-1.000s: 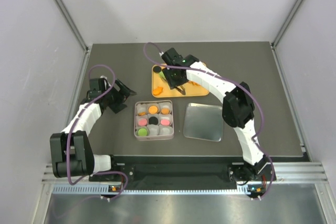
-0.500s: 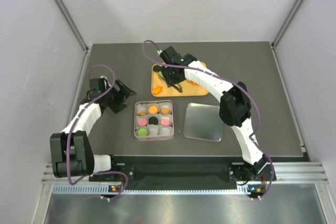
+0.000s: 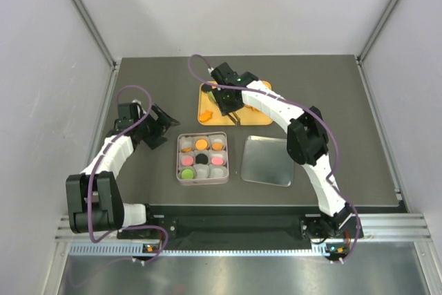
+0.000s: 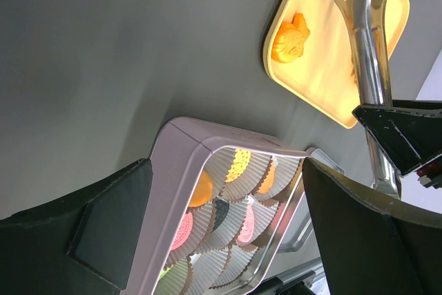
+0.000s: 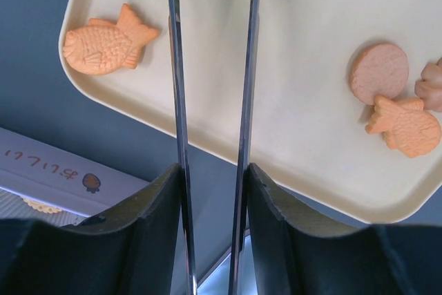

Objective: Pack the cookies

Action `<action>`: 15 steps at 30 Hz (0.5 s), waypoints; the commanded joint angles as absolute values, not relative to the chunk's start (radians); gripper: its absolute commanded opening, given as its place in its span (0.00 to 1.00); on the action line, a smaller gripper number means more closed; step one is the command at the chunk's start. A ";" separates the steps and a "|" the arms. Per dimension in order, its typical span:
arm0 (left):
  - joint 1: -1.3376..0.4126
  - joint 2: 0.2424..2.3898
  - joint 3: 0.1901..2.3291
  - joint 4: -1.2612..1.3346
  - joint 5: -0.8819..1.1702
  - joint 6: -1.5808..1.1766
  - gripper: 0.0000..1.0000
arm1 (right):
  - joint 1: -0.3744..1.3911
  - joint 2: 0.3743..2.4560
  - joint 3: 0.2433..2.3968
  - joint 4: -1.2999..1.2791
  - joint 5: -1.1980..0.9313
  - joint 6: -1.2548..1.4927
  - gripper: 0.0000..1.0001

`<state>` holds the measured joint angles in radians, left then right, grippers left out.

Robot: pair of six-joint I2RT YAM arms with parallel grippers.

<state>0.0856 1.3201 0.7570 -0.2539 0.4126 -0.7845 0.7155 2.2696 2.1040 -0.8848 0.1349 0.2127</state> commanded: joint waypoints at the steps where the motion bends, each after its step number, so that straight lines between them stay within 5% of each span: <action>1: 0.094 1.322 0.761 -0.213 0.431 -0.785 0.94 | 0.703 2.272 2.148 -0.807 0.132 0.225 0.39; 15: 0.092 1.321 0.762 -0.213 0.434 -0.784 0.94 | 0.703 2.014 1.849 -0.759 0.138 0.227 0.37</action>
